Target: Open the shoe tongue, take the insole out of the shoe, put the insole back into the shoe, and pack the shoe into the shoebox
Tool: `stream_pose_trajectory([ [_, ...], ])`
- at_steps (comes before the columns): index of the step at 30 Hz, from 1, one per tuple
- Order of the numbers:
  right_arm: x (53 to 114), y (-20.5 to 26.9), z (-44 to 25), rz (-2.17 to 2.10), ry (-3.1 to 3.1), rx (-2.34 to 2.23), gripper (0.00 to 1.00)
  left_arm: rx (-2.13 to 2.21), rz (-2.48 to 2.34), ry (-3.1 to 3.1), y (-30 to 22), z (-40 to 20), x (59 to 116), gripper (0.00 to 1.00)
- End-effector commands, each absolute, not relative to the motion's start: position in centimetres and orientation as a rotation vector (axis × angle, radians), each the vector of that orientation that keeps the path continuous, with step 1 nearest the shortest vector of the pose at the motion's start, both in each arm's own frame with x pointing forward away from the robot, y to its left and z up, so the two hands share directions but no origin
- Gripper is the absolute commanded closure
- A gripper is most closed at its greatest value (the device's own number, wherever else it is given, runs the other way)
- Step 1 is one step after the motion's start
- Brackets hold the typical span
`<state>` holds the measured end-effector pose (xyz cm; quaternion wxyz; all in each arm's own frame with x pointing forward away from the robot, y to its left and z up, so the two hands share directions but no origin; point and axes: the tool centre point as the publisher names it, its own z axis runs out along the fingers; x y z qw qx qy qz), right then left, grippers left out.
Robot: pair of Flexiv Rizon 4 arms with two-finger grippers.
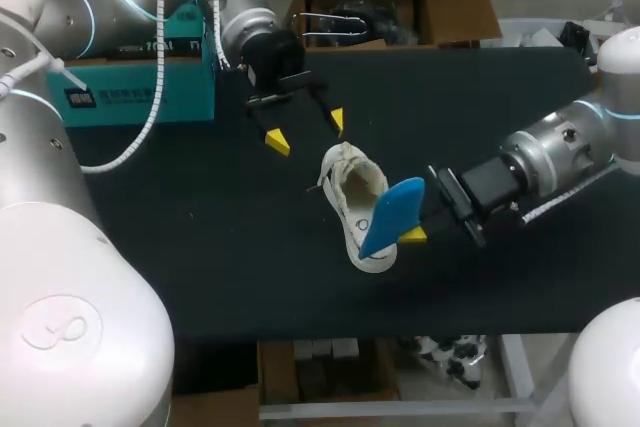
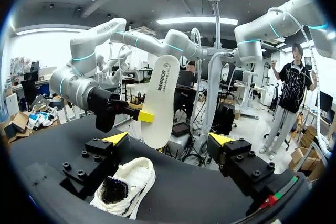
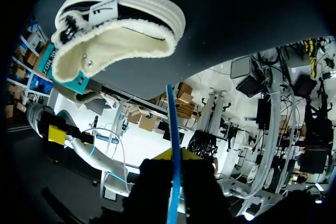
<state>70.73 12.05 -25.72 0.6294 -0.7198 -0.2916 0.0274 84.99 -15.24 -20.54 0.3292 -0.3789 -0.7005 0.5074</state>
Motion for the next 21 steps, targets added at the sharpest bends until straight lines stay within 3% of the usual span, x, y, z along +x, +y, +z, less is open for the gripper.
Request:
stream_pose_trajectory([
  [1, 70.8, 12.0, -25.7, 0.066, -0.668, -1.646, 1.00, -0.991, 1.328, -1.825, -15.2, -20.7, 85.2, 0.00],
  [21, 73.6, 12.6, -25.6, -0.127, -0.563, -1.726, 1.00, -0.714, 1.759, -2.393, -15.5, -20.1, 78.9, 0.00],
])
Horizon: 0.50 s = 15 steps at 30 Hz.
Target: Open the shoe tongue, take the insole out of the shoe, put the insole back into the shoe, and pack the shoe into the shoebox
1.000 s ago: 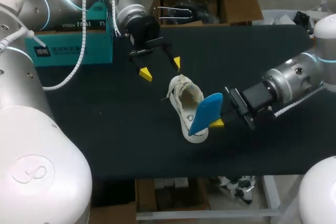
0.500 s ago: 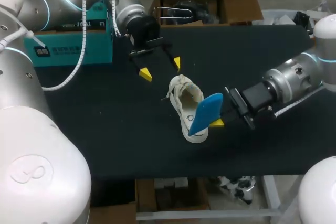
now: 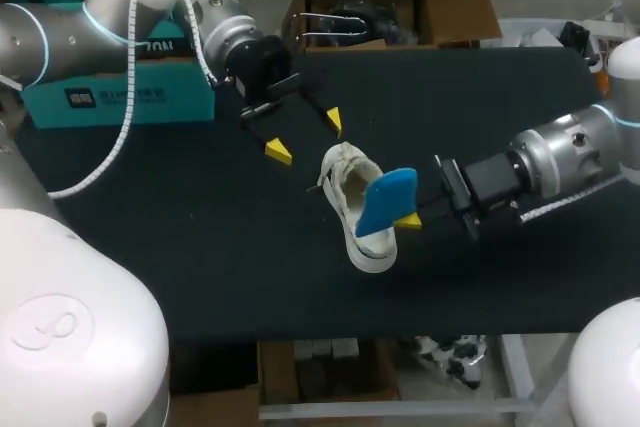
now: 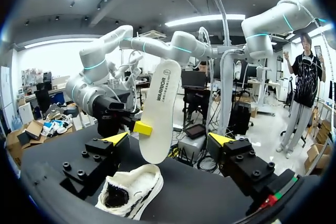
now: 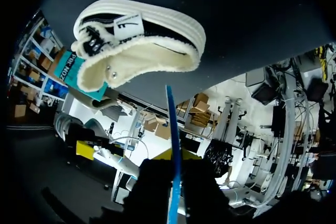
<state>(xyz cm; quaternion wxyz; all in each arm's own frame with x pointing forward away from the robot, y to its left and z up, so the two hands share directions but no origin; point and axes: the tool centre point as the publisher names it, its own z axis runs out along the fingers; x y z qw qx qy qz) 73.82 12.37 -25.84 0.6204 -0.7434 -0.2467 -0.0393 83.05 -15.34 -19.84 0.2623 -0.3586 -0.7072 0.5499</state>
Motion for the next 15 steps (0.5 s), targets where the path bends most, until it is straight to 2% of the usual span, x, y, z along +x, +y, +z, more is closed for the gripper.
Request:
stream_pose_trajectory([
  [1, 73.9, 12.7, -25.7, -0.140, -0.545, -1.740, 1.00, -0.661, 1.810, -2.431, -15.6, -20.2, 78.8, 0.00],
  [4, 74.3, 12.7, -26.1, -0.192, -0.531, -1.737, 1.00, -0.484, 1.891, -2.375, -15.4, -20.2, 79.0, 0.00],
  [15, 76.0, 11.9, -27.2, -0.240, -0.559, -1.731, 1.00, -0.484, 1.891, -2.375, -15.4, -20.2, 79.0, 0.00],
])
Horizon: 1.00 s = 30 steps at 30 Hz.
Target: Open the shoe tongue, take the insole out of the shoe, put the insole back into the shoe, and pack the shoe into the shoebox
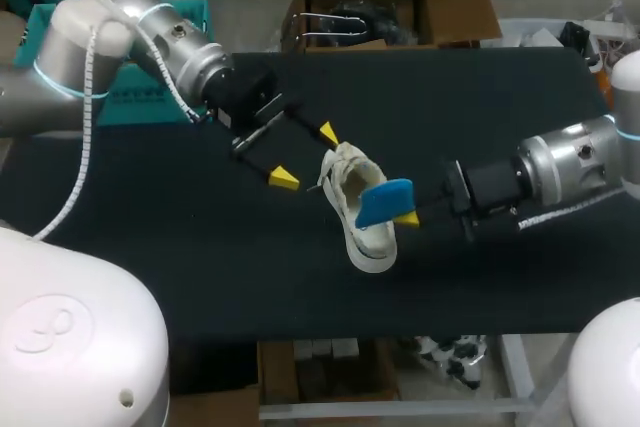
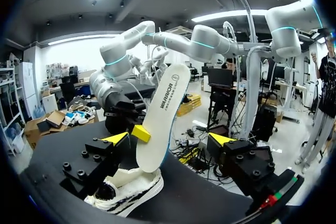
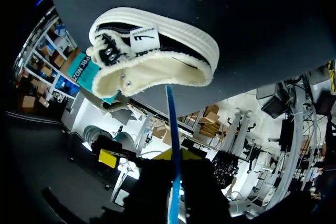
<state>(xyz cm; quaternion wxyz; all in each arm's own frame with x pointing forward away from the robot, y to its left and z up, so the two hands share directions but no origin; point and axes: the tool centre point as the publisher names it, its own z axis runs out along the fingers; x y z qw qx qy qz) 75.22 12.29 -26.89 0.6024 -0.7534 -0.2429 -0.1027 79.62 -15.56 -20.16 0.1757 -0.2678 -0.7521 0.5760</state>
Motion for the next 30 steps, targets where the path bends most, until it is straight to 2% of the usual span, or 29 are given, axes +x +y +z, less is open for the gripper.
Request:
stream_pose_trajectory([
  [1, 76.2, 11.8, -27.3, -0.249, -0.562, -1.721, 1.00, -0.484, 1.891, -2.375, -15.4, -20.2, 79.0, 0.00],
  [9, 77.0, 12.4, -28.0, -0.354, -0.488, -1.740, 1.00, -0.284, 1.920, -2.656, -17.6, -22.0, 77.0, 0.00],
  [25, 76.2, 13.7, -27.9, -0.470, -0.368, -1.741, 1.00, -0.319, 1.864, -2.851, -19.6, -26.2, 77.1, 0.01],
  [29, 76.1, 13.8, -28.1, -0.479, -0.360, -1.728, 1.00, -0.375, 1.844, -2.865, -19.8, -27.3, 77.3, 0.25],
  [30, 76.0, 13.9, -28.2, -0.481, -0.355, -1.727, 1.00, -0.388, 1.847, -2.876, -19.9, -27.5, 77.4, 0.35],
])
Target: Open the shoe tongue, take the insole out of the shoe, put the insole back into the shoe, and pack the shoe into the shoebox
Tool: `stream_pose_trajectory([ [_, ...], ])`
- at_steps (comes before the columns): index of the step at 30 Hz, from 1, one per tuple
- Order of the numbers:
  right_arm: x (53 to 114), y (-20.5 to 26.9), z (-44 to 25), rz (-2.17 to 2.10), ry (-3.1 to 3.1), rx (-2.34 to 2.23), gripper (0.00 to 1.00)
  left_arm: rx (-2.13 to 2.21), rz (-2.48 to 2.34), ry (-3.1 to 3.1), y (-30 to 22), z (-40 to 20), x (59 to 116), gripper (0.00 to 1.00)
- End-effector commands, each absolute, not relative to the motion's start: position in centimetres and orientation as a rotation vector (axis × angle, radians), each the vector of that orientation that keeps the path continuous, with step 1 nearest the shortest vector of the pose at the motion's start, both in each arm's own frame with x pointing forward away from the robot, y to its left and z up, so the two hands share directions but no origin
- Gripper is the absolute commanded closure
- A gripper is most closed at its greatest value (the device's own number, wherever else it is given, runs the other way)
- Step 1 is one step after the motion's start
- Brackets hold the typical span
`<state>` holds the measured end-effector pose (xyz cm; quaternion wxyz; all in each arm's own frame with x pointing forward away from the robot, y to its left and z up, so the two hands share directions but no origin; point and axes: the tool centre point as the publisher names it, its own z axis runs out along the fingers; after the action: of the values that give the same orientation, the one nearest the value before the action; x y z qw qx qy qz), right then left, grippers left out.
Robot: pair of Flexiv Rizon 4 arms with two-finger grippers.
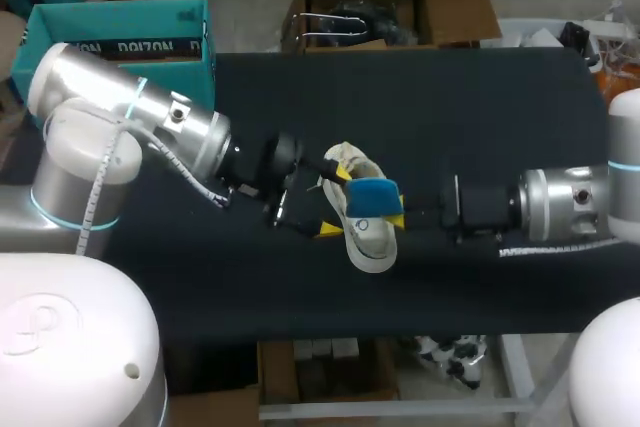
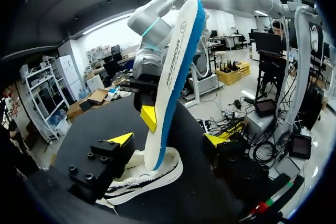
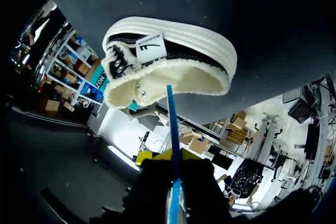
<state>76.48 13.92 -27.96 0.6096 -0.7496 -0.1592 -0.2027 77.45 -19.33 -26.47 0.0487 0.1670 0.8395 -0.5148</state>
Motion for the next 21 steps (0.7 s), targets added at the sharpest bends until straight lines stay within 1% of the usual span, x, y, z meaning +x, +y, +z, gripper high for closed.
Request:
stream_pose_trajectory([
  [1, 76.02, 14.02, -28.21, -0.482, -0.354, -1.727, 1.00, 0.320, -1.522, 2.374, -19.93, -27.69, 77.48, 0.43],
  [2, 76.01, 14.10, -28.24, -0.482, -0.353, -1.725, 1.00, 0.327, -1.519, 2.375, -19.97, -27.82, 77.57, 0.53],
  [7, 76.04, 14.43, -28.32, -0.485, -0.342, -1.722, 1.00, 0.351, -1.519, 2.372, -20.15, -28.22, 77.90, 0.58],
  [8, 76.07, 14.48, -28.33, -0.484, -0.341, -1.721, 1.00, 0.363, -1.519, 2.374, -20.19, -28.25, 77.91, 0.63],
  [9, 76.09, 14.52, -28.34, -0.485, -0.339, -1.722, 1.00, 0.367, -1.522, 2.374, -20.20, -28.26, 77.91, 0.65],
  [13, 76.15, 14.63, -28.39, -0.486, -0.332, -1.723, 1.00, 0.401, -1.510, 2.388, -20.45, -28.31, 77.86, 0.58],
  [15, 76.24, 14.68, -28.45, -0.486, -0.330, -1.722, 1.00, 0.406, -1.509, 2.395, -20.58, -28.41, 77.94, 0.58],
  [16, 76.27, 14.70, -28.46, -0.486, -0.329, -1.722, 1.00, 0.407, -1.508, 2.396, -20.64, -28.45, 78.01, 0.61],
  [17, 76.30, 14.72, -28.48, -0.487, -0.329, -1.722, 1.00, 0.408, -1.509, 2.397, -20.67, -28.47, 78.08, 0.64],
  [18, 76.33, 14.75, -28.50, -0.487, -0.328, -1.722, 1.00, 0.408, -1.509, 2.398, -20.70, -28.50, 78.16, 0.71],
  [20, 76.38, 14.78, -28.54, -0.488, -0.327, -1.720, 1.00, 0.409, -1.508, 2.400, -20.77, -28.58, 78.29, 0.96],
  [21, 76.41, 14.80, -28.57, -0.489, -0.327, -1.721, 1.00, 0.417, -1.499, 2.404, -20.82, -28.64, 78.35, 1.00],
])
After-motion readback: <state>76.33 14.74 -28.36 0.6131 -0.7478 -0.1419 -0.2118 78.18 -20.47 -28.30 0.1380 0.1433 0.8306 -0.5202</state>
